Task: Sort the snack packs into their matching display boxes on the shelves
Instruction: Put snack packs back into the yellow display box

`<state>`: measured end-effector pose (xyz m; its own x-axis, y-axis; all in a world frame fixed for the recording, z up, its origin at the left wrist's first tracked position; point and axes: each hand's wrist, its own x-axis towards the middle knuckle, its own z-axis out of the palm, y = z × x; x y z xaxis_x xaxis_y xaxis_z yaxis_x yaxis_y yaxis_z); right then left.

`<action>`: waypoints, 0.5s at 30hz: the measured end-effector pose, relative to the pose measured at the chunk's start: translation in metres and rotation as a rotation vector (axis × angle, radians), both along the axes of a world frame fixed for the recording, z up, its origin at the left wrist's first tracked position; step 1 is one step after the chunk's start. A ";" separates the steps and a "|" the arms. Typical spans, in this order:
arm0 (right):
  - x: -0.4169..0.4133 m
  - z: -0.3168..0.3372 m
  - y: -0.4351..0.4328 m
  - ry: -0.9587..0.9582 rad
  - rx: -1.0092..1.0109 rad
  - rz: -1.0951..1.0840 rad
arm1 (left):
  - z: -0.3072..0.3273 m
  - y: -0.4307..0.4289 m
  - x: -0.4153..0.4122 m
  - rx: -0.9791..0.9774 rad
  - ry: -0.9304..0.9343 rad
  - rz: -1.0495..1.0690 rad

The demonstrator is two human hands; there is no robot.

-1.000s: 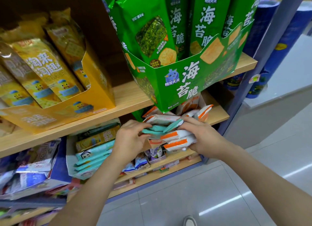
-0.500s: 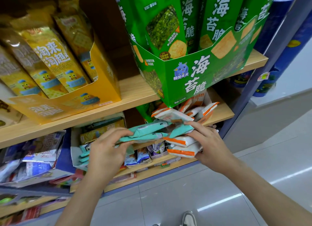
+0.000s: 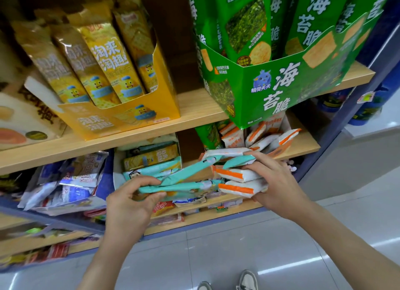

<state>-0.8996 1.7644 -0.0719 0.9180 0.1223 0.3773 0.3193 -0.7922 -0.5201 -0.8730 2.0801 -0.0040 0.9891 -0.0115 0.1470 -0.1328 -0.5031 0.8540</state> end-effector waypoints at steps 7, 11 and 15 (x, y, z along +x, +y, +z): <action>-0.007 -0.004 -0.002 0.064 0.096 -0.138 | -0.004 -0.003 -0.005 -0.041 0.114 0.054; -0.021 0.003 0.001 -0.022 0.263 -0.169 | 0.003 -0.023 0.006 -0.045 0.121 0.035; -0.028 0.009 -0.002 -0.145 0.379 -0.185 | 0.002 -0.041 0.028 -0.034 0.103 -0.033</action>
<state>-0.9280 1.7621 -0.0624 0.8456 -0.2104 0.4906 0.2816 -0.6049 -0.7449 -0.8449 2.0396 -0.0019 0.9981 -0.0413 0.0458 -0.0598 -0.4707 0.8802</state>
